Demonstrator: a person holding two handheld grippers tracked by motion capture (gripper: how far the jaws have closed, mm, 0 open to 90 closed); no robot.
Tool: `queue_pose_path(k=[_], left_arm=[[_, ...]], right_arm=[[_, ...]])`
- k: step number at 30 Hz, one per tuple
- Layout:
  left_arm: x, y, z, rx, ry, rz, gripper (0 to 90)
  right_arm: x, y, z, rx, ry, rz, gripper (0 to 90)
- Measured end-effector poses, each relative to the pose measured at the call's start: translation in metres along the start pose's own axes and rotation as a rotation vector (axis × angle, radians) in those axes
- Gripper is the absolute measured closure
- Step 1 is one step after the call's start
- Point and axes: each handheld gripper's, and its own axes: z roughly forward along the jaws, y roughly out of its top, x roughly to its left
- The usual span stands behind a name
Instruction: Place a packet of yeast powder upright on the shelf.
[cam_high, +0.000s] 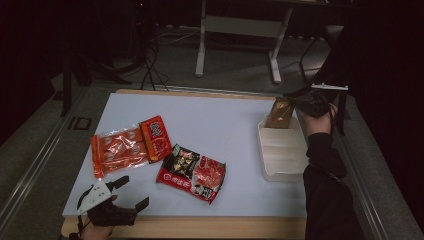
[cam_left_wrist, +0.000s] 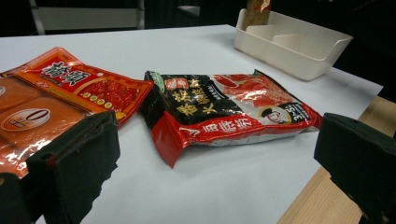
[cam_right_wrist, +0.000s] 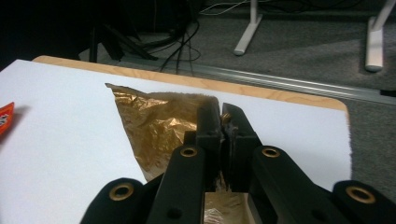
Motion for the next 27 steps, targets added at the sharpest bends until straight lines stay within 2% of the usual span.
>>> queue_pose_path(k=[2,5,6,8,10,18,27], left_arm=[[0.0,0.0,0.0,0.001,0.0,0.002,0.5],[0.0,0.0,0.0,0.004,0.0,0.004,0.5],[0.0,0.0,0.0,0.003,0.0,0.004,0.5],[0.0,0.0,0.0,0.003,0.0,0.003,0.5],[0.0,0.0,0.0,0.003,0.0,0.004,0.5],[0.0,0.0,0.001,0.004,-0.004,0.005,0.5],[0.0,0.001,0.002,0.006,-0.011,0.007,0.5]], right_arm=[[-0.001,-0.001,-0.002,-0.006,0.004,0.001,83.8],[0.0,0.0,-0.004,-0.004,-0.023,-0.007,73.6],[0.0,0.001,-0.005,-0.003,-0.041,-0.008,71.8],[0.003,0.002,-0.007,-0.001,-0.043,0.003,68.4],[0.006,0.004,-0.009,0.003,-0.067,-0.016,64.7],[0.019,0.013,-0.025,-0.038,-0.064,-0.029,52.4],[0.041,0.015,-0.044,-0.084,-0.029,-0.056,42.1]])
